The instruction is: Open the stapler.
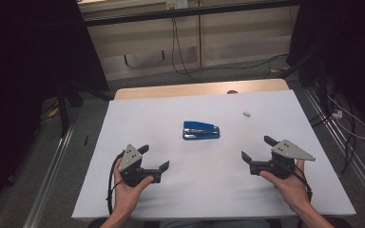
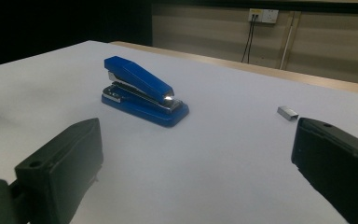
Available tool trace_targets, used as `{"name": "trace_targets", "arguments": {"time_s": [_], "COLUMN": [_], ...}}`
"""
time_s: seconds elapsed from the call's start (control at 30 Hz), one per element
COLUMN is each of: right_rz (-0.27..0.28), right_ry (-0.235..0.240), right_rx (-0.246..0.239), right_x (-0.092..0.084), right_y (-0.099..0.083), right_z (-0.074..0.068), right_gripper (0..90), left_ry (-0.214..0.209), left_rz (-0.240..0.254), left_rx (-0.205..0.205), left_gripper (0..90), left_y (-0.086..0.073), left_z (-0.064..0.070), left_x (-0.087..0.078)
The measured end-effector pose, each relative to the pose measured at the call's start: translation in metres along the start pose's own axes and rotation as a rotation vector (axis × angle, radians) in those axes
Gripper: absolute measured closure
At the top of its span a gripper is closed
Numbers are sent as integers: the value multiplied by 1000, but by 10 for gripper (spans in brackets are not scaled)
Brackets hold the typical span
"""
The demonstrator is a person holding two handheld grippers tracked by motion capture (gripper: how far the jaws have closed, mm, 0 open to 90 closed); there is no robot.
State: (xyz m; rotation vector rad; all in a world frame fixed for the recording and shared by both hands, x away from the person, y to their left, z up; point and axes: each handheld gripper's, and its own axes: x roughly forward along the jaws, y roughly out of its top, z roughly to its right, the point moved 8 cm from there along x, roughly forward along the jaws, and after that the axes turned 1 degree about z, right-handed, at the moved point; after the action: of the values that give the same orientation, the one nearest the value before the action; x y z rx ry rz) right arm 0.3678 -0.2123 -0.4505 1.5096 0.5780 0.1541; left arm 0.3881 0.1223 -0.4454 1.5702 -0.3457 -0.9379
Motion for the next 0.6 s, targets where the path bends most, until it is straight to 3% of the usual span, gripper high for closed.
{"name": "trace_targets", "arguments": {"time_s": [0.6], "right_rz": [-3], "right_ry": [84], "right_rx": [-23], "right_x": [32], "right_y": [7], "right_z": [-26], "right_gripper": [49], "left_ry": [-41], "left_rz": [22], "left_rx": [26], "left_gripper": [36], "left_y": [17], "left_z": [4], "left_x": [29]}}
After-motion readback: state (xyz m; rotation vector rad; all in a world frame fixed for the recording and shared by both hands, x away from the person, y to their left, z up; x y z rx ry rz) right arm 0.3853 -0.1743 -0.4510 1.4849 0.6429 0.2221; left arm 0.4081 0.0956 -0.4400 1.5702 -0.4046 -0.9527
